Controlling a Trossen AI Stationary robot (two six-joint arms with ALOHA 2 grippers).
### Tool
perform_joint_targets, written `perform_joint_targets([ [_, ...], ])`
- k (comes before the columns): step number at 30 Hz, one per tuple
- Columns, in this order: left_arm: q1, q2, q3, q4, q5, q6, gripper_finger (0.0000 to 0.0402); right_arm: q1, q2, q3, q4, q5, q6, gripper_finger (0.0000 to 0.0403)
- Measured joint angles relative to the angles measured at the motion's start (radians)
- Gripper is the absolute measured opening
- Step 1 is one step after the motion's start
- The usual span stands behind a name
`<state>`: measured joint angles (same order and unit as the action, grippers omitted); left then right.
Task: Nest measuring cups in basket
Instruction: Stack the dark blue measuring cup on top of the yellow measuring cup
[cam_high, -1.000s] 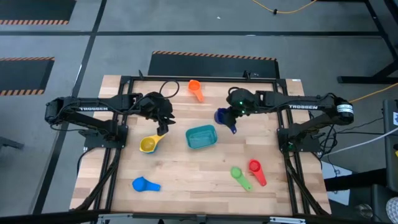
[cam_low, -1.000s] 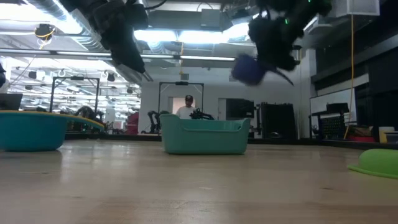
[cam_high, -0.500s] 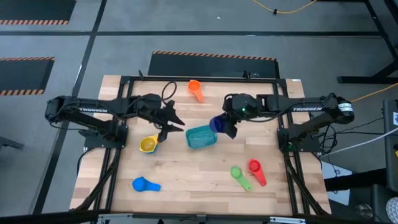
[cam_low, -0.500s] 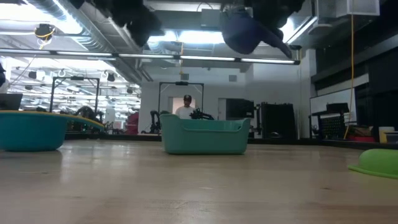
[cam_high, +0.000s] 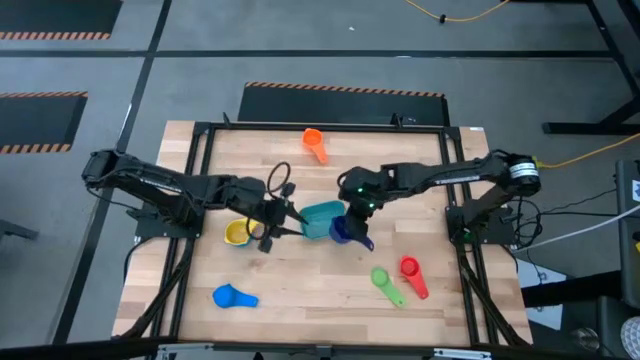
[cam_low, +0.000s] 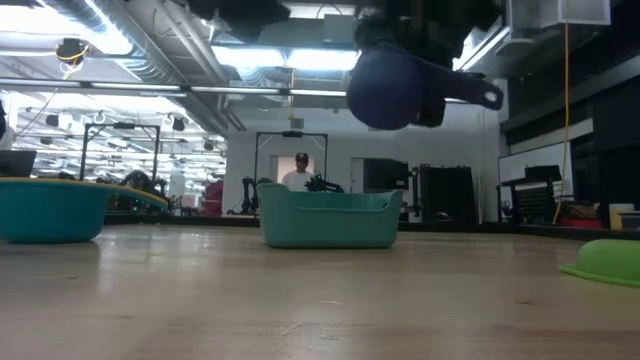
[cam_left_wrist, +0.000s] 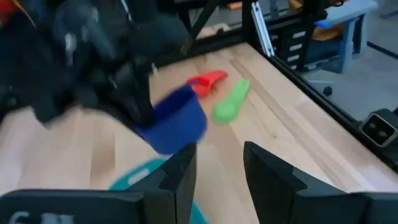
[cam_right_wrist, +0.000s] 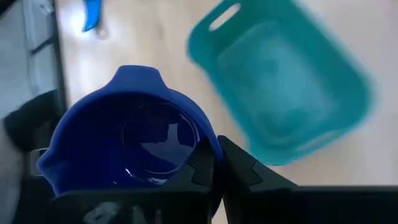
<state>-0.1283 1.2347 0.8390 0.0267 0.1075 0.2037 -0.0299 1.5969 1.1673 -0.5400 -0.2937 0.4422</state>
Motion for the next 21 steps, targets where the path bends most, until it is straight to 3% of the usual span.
perform_joint_targets([
  [12,-0.066,0.124,0.000,0.094,-0.159,0.195,0.0126,0.002,0.144,0.122,0.094,-0.312,0.105,0.0014],
  [21,-0.112,0.146,0.000,0.124,-0.258,0.252,0.0126,0.003,0.163,0.172,0.097,-0.348,0.098,0.0014],
])
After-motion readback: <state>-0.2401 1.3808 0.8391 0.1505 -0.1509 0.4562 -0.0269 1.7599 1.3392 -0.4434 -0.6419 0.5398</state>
